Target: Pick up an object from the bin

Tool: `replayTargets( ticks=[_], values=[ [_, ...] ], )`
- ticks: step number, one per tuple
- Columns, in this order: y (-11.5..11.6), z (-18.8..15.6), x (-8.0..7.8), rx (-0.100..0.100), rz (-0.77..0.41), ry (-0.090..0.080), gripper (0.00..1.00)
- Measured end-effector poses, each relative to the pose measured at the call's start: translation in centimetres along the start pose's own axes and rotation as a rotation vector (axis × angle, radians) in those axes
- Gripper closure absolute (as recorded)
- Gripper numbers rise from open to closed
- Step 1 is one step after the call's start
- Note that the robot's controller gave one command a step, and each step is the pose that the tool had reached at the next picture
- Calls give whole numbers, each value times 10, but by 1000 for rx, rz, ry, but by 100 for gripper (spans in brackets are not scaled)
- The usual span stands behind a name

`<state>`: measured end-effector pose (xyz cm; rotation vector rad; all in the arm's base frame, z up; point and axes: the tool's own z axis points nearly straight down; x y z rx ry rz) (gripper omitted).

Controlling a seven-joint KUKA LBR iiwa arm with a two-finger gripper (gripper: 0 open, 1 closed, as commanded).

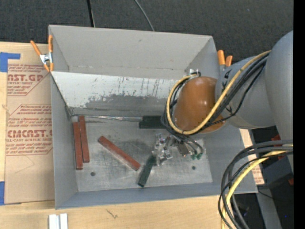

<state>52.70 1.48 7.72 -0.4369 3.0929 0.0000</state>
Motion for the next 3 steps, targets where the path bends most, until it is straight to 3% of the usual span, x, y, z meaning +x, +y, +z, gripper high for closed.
replayTargets(
  ticks=[1,2,3],
  values=[
    [0,4,5,-2,0,16,0],
    [0,4,5,-2,0,15,0],
    [-6,-7,8,-4,-170,16,0]
  ],
)
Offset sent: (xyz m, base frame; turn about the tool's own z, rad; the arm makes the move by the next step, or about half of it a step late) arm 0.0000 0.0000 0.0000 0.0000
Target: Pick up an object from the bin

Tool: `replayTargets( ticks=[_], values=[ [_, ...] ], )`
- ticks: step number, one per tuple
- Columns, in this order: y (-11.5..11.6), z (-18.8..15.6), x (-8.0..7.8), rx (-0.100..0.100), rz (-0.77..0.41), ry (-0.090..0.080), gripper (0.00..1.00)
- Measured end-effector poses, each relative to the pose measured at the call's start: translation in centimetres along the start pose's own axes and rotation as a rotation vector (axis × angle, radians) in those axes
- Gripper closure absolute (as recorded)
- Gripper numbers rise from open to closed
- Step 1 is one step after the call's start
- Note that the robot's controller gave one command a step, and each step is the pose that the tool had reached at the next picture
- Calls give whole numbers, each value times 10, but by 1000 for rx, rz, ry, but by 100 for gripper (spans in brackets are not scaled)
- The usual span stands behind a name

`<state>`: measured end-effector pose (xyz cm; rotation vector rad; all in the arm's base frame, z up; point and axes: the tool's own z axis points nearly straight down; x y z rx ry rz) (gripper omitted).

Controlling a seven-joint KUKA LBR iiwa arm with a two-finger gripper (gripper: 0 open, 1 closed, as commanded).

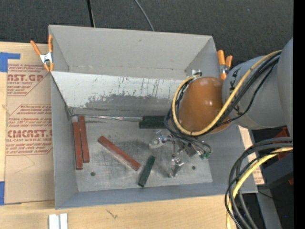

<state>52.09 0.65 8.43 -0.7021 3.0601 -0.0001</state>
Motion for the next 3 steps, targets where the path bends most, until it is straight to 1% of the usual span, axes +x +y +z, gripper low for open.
replayTargets(
  ticks=[1,2,3],
  values=[
    [48,6,-39,9,-336,-24,100],
    [48,6,-39,9,-336,-24,100],
    [19,-203,-64,0,-411,-2,100]
  ],
)
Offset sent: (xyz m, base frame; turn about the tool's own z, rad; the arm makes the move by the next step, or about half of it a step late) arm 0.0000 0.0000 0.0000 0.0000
